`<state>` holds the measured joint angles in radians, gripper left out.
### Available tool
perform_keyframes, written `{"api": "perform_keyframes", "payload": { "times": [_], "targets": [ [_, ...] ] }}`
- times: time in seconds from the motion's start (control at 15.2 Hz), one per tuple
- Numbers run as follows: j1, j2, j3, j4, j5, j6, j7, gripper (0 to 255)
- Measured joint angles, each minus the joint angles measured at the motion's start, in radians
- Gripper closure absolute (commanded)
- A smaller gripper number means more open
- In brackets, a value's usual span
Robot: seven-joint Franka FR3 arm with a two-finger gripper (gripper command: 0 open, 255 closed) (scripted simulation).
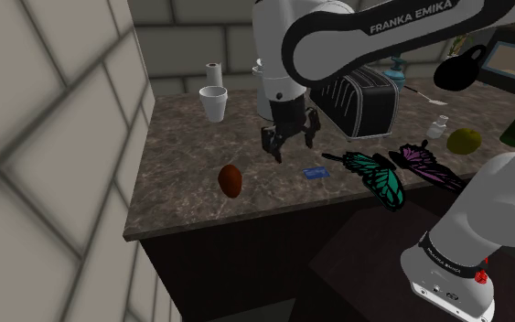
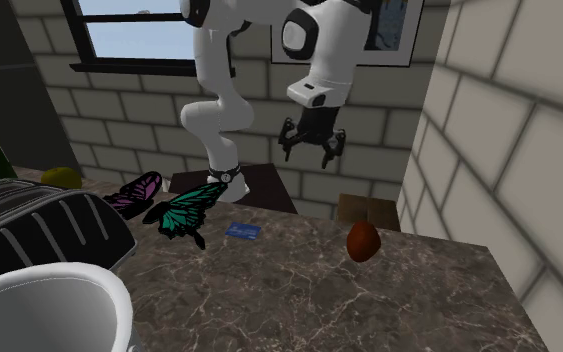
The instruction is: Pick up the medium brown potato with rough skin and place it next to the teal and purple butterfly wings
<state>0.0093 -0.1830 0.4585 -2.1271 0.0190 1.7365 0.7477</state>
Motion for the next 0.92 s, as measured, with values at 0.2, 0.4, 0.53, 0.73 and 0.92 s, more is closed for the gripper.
{"api": "perform_keyframes", "payload": {
  "times": [0.2,0.4,0.53,0.73,0.92],
  "targets": [
    [0.006,0.140,0.041,0.104,-0.062,0.008,0.119,0],
    [0.026,0.273,0.060,0.208,-0.129,0.001,0.230,0],
    [0.057,0.380,0.068,0.297,-0.181,-0.009,0.312,0],
    [0.105,0.516,0.058,0.429,-0.246,-0.042,0.403,0],
    [0.168,0.666,0.036,0.589,-0.307,-0.086,0.482,0]
  ]
}}
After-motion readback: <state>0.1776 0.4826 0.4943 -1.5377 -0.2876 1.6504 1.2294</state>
